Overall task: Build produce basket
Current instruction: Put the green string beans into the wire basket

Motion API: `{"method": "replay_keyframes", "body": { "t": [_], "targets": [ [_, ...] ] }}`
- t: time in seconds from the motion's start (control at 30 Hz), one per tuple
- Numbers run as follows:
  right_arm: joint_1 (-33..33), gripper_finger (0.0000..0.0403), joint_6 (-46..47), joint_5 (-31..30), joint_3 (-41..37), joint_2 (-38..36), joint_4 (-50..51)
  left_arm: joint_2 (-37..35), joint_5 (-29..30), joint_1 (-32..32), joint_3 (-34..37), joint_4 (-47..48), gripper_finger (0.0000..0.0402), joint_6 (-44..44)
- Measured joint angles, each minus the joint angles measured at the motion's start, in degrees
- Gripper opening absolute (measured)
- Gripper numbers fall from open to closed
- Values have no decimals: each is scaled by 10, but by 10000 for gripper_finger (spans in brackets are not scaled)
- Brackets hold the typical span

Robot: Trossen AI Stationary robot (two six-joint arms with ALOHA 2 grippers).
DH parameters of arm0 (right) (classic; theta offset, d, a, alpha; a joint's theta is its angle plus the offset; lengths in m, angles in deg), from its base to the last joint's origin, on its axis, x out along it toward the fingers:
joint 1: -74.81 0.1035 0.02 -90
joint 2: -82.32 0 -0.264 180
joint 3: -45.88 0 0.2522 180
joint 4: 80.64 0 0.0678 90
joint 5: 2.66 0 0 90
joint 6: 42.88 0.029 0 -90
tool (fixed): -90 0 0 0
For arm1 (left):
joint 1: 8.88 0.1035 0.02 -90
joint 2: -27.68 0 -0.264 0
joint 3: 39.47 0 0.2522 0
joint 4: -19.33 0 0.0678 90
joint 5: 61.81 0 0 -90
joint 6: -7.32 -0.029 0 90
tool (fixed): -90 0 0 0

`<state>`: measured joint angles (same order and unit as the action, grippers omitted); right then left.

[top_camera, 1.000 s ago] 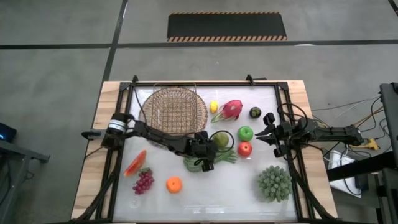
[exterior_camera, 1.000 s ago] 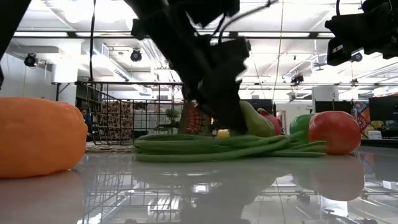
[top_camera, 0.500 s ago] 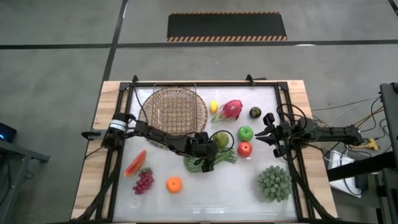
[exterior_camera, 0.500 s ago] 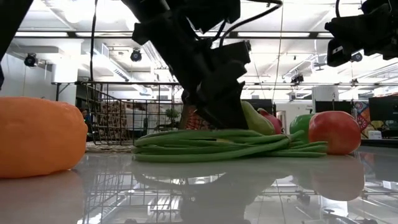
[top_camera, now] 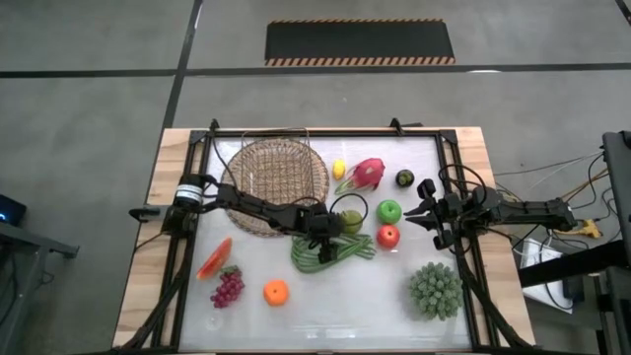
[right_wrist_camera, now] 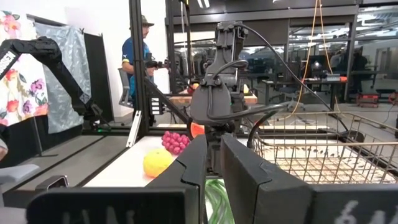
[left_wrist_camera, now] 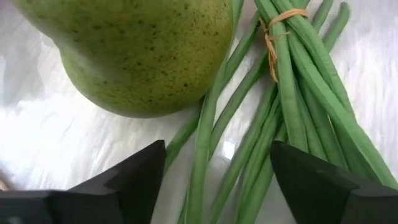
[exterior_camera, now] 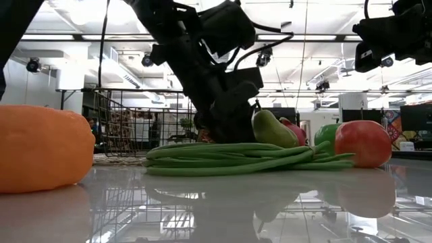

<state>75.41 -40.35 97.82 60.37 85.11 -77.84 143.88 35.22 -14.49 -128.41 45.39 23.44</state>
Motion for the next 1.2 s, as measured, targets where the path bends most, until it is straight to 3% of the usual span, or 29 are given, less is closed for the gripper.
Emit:
{"method": "replay_keyframes", "body": {
  "t": [0.17,0.43,0.53,0.77,0.87,1.2],
  "targets": [
    [0,38,0,0,0,0,0,0,1,-2,0,1,193,-6],
    [0,38,-1,0,0,0,0,-7,31,-24,-13,11,33,-53],
    [0,38,-1,0,0,0,0,-19,35,-30,-19,8,9,-58],
    [0,38,-1,0,0,0,0,-48,36,-46,-14,5,18,-33],
    [0,38,-1,0,0,0,0,-50,16,-50,-13,3,42,-26],
    [0,38,0,0,0,0,0,-38,-7,-75,-11,-35,237,17]
  ]
}}
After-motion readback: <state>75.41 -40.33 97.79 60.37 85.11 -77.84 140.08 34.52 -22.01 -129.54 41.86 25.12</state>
